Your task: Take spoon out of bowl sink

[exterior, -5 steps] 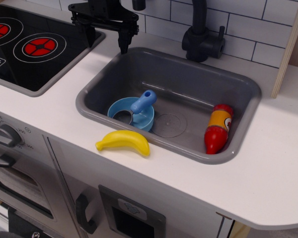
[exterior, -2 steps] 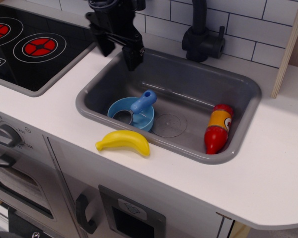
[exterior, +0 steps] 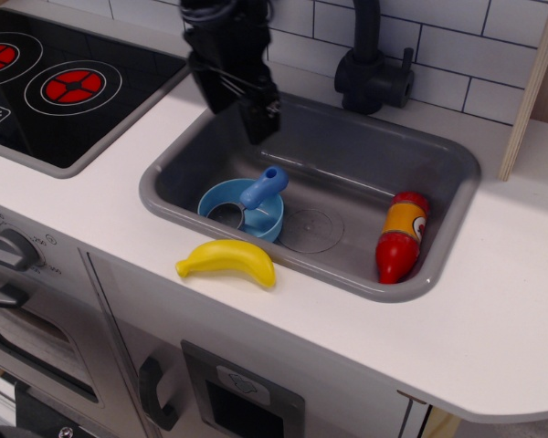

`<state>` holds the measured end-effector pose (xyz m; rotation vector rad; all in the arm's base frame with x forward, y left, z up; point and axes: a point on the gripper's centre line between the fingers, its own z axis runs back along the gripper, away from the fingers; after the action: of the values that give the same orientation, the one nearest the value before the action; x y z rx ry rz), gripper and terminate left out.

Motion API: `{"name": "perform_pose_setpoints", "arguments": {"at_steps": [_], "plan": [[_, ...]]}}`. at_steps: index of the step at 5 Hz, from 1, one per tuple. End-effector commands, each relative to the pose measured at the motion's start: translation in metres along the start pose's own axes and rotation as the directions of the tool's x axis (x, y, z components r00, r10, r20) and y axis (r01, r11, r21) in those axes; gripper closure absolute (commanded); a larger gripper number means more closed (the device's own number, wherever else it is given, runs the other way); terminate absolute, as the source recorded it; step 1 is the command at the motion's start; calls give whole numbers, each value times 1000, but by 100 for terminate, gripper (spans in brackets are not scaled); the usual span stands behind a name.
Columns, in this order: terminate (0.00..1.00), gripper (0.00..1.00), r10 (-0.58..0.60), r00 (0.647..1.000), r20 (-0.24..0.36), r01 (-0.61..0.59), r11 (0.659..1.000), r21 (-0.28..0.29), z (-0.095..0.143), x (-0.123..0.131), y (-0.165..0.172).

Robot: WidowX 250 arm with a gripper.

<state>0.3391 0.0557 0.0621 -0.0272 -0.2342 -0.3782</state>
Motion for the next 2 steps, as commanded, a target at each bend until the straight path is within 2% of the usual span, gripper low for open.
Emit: {"name": "perform_pose_setpoints", "arguments": {"at_steps": [1, 2], "plan": [[0, 0, -3, 1000, 22, 2, 998, 67, -19, 5, -15], [0, 0, -9, 1000, 5, 9, 997, 81, -29, 0, -21]]}}
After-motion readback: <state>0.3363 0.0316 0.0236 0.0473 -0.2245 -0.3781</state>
